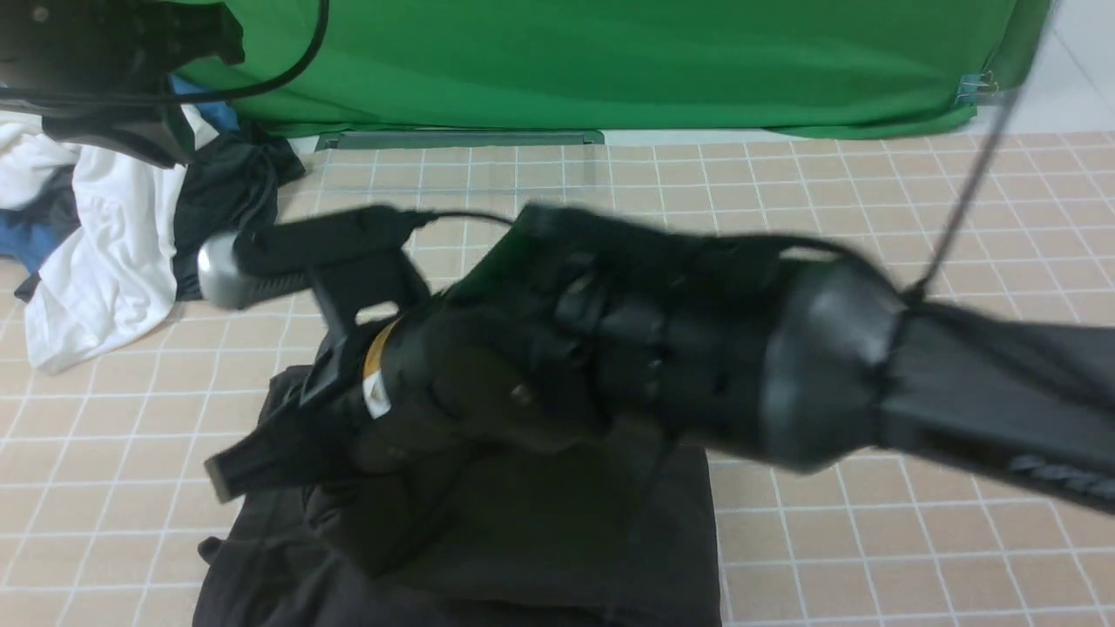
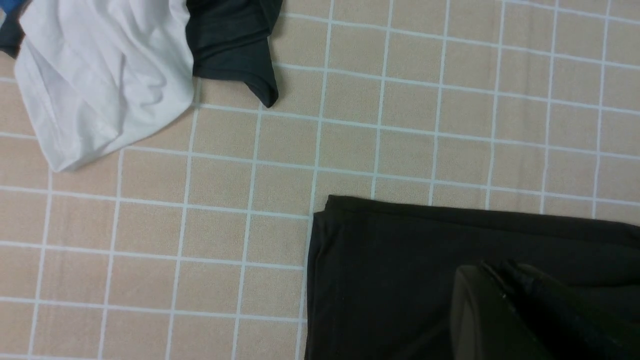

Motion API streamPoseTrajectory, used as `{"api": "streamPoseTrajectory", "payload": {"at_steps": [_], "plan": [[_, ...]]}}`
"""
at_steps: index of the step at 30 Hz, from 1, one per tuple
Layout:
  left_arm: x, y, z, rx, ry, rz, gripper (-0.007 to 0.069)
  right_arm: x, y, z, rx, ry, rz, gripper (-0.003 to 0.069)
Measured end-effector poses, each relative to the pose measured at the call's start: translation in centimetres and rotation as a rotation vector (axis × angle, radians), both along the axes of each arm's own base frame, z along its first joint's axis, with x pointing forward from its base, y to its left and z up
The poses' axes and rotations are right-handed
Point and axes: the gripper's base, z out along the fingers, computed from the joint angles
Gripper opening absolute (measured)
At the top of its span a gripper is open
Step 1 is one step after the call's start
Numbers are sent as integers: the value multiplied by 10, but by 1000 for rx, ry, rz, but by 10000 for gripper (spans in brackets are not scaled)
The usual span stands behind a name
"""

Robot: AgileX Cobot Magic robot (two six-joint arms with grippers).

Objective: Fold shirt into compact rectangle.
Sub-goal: 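Fold the right end of the dark garment over onto its left end with the right gripper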

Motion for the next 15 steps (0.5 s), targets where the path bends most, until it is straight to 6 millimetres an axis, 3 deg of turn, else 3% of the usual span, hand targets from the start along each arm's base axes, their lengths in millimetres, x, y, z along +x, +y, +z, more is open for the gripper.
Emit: {"api": "streamPoseTrajectory", "payload": {"at_steps": [4,6,11,13,15], "plan": [[0,0,0,0,0,0,15,-2,16,-23,25,0,6,178],[0,0,0,0,0,0,15,-4,20,-30,27,11,3,251],[0,0,0,0,0,0,15,-6,16,-32,-19,44,-2,531],[0,0,0,0,1,0,15,-6,8,-26,-81,55,18,574],[0,0,0,0,1,0,15,-4,-2,-17,-136,63,36,546]]}}
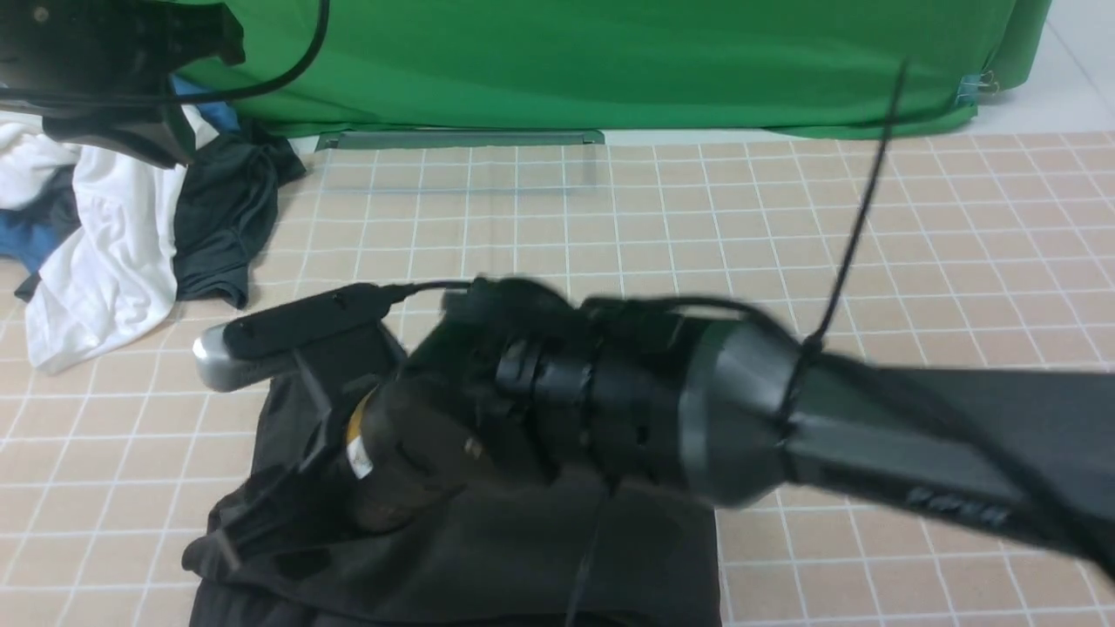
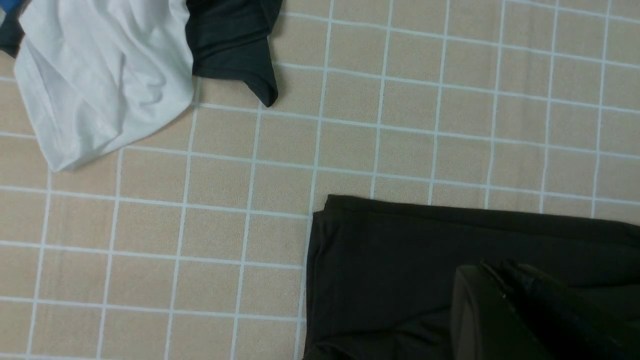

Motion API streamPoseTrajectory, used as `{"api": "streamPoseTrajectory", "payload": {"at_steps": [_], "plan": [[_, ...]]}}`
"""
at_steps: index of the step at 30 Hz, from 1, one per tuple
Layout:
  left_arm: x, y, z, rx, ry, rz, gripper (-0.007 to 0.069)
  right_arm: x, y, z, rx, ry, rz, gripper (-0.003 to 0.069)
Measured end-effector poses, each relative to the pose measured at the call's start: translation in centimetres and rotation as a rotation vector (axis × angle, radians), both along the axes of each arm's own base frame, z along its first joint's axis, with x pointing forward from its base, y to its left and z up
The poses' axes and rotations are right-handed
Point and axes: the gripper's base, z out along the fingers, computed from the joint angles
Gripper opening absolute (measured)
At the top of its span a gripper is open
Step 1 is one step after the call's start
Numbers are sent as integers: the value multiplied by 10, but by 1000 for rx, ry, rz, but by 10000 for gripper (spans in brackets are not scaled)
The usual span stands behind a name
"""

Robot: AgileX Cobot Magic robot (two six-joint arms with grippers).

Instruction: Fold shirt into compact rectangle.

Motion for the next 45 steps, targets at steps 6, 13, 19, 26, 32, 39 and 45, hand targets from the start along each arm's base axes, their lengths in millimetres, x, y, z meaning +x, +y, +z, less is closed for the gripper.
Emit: {"api": "streamPoseTrajectory", "payload": {"at_steps": [6,13,19,26,32,39,45], "plan": [[0,0,0,2,0,-5,15,14,-53,32,-237,72,53,90],[0,-3,0,-27,3,-10,15,19,-95,-1,-477,203,49,25],[0,-3,0,-34,3,-11,15,10,-115,-47,-534,247,38,25],[0,-4,0,-42,4,-12,15,13,-123,-38,-532,258,31,25],[0,-4,0,-42,4,-12,15,1,-141,24,-465,182,36,25],[0,-4,0,-42,4,-12,15,-37,-184,120,-239,-19,9,25],[-1,-5,0,-54,5,-12,16,-94,-249,191,-26,-247,24,25]]}}
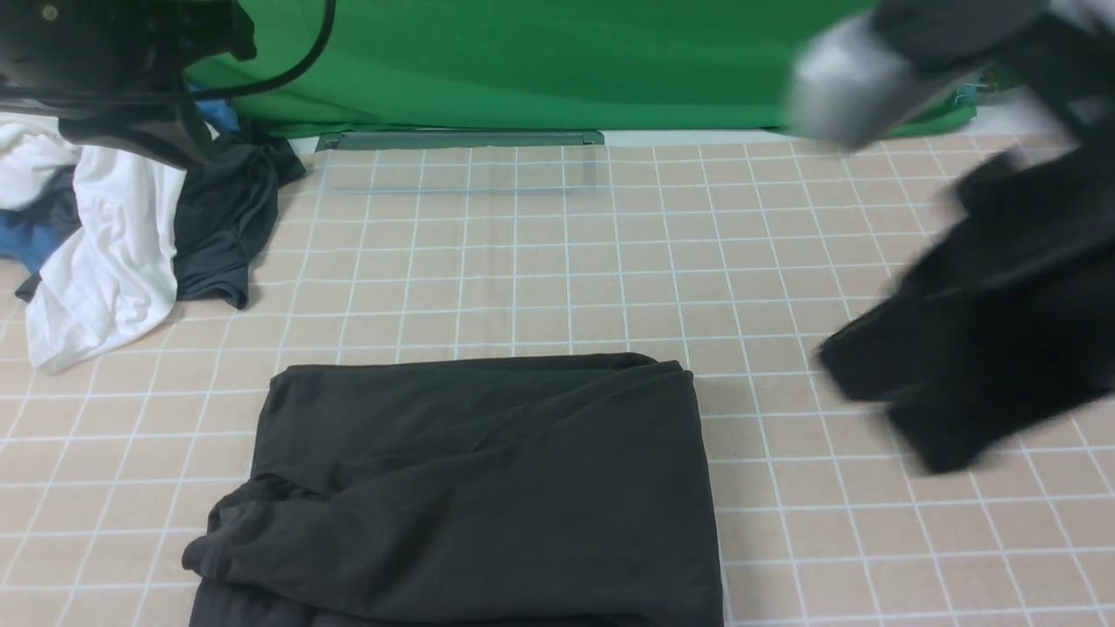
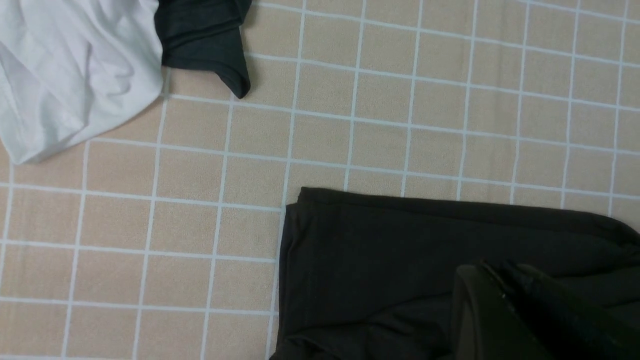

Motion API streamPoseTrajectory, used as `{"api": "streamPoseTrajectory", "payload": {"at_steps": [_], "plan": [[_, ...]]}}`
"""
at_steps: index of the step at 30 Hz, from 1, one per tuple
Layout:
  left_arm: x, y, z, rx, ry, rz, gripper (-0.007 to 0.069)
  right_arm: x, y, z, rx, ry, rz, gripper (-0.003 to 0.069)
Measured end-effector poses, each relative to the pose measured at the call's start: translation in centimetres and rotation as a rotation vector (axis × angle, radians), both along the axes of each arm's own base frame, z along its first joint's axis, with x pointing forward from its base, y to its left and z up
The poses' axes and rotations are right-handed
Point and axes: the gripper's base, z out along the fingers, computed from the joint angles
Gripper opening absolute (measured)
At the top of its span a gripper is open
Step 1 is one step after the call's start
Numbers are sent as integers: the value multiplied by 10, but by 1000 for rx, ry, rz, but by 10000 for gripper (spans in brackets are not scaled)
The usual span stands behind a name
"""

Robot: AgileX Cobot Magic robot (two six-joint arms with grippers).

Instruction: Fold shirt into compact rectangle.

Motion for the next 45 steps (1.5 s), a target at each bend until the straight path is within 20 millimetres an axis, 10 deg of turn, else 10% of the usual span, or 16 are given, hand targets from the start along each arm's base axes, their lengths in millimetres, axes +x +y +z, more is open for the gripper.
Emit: {"api": "streamPoseTrajectory", "payload": {"at_steps": [6,11,20,45], "plan": [[-1,-7,1,-76,8,-13,16,-66,-76,21,171,-280,81,27],[-1,-7,1,-83,8,-14,16,-97,-110,-10,297,-527,130,27],[-1,-7,1,-77,5,-25,16,-80,-91,-78,454,-789,141,27],[4,-6,3,-70,-52,-22,16,-76,-86,-84,527,-849,123,94]]}}
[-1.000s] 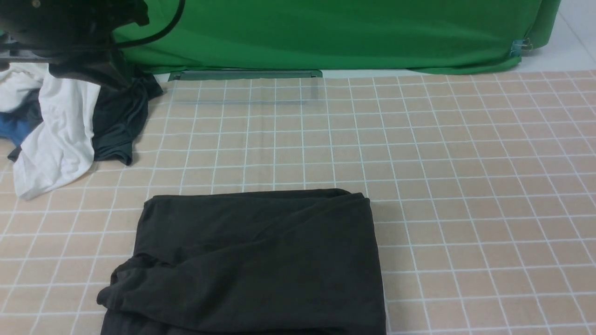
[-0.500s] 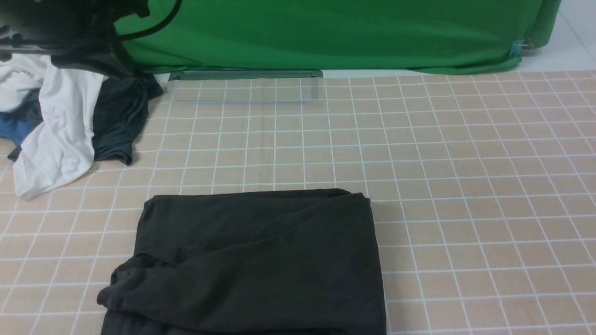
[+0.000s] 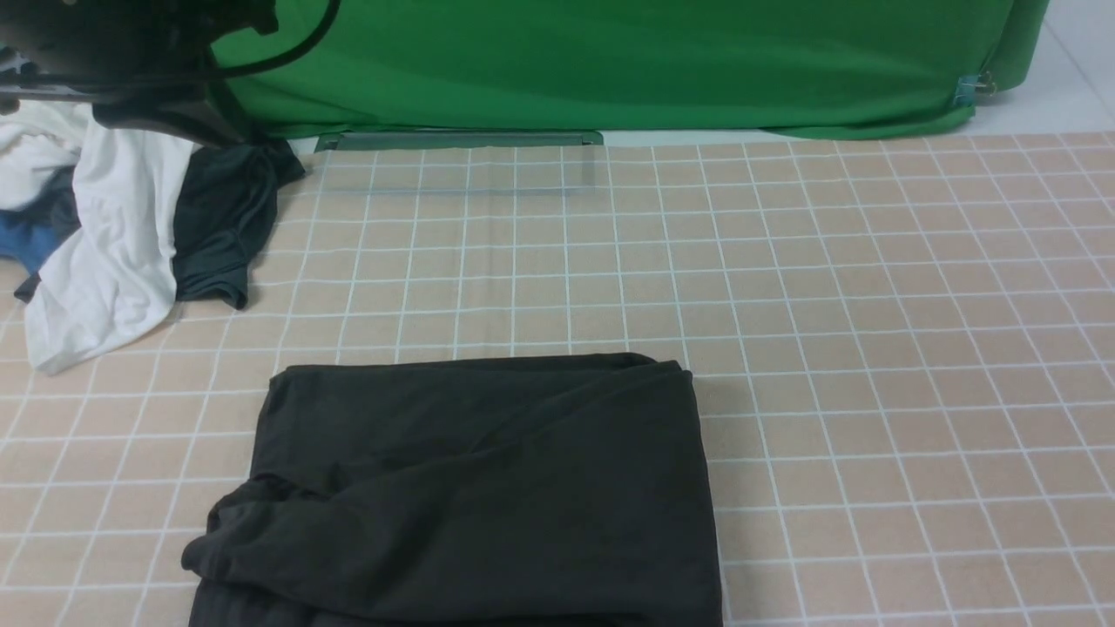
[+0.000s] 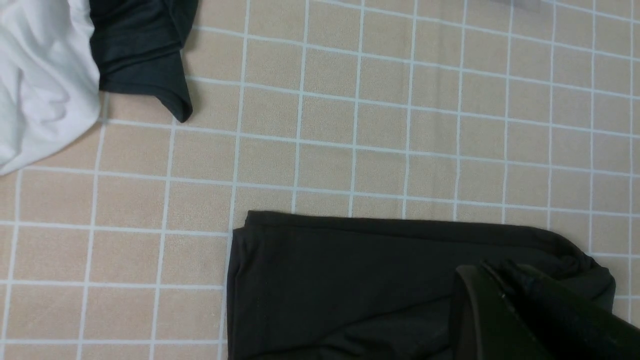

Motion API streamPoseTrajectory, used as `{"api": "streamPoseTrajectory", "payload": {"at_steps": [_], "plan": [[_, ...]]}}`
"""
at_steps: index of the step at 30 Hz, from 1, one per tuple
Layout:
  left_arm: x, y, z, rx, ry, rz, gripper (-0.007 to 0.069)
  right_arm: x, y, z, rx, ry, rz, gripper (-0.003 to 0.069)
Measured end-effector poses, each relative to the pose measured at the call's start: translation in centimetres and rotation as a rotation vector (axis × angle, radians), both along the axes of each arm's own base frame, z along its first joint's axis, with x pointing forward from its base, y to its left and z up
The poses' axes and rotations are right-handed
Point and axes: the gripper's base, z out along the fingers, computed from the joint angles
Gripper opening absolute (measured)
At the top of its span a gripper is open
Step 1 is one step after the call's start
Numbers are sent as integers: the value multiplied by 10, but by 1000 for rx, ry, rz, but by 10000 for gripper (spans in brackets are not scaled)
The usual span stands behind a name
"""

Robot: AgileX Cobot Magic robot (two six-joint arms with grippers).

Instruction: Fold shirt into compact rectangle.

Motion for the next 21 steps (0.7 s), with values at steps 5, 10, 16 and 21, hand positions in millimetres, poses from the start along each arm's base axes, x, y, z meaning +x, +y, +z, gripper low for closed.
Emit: {"api": "streamPoseTrajectory", "payload": {"at_steps": [5,10,16,21], "plan": [[0,-3,1,-35,0,-5,16,9,-2,-32,-20,19,-103,104],[1,-4,2,-46,-16,-4,16,10,-21,-80,-51,62,-319,113],[4,-3,3,-41,-48,2,16,8,-40,-130,-102,120,-571,127],[6,-3,5,-37,-83,-8,16,7,-49,-150,-142,186,-726,140]]}}
